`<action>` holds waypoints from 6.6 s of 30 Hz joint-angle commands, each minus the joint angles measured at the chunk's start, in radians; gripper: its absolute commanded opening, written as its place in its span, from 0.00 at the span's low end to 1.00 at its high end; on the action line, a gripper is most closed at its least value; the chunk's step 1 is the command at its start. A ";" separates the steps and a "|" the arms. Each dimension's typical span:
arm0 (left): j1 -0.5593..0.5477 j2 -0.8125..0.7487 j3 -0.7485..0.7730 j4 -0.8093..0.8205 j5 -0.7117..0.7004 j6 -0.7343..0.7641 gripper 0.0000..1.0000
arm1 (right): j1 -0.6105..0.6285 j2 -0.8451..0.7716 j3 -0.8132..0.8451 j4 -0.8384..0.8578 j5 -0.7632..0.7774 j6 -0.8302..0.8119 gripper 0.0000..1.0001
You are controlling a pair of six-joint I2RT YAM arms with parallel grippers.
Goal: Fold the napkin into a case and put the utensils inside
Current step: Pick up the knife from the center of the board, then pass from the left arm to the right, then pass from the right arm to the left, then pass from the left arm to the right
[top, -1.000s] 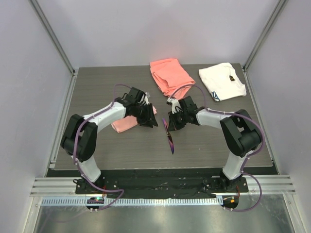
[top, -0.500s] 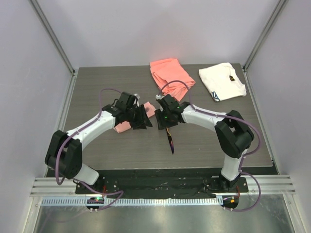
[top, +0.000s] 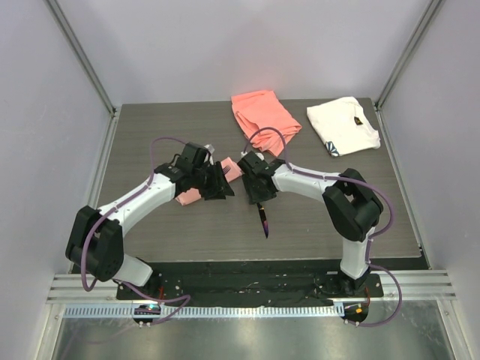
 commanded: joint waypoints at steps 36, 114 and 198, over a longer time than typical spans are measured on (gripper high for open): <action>-0.057 0.073 -0.115 0.236 0.107 -0.096 0.44 | -0.170 -0.126 -0.314 0.396 -0.356 0.156 0.01; -0.208 0.140 -0.072 0.404 0.165 -0.133 0.00 | -0.231 -0.220 -0.508 0.974 -0.785 0.251 0.04; 0.147 -0.223 -0.483 1.198 0.157 -0.480 0.00 | -0.208 -0.451 -0.678 1.520 -0.138 0.745 0.57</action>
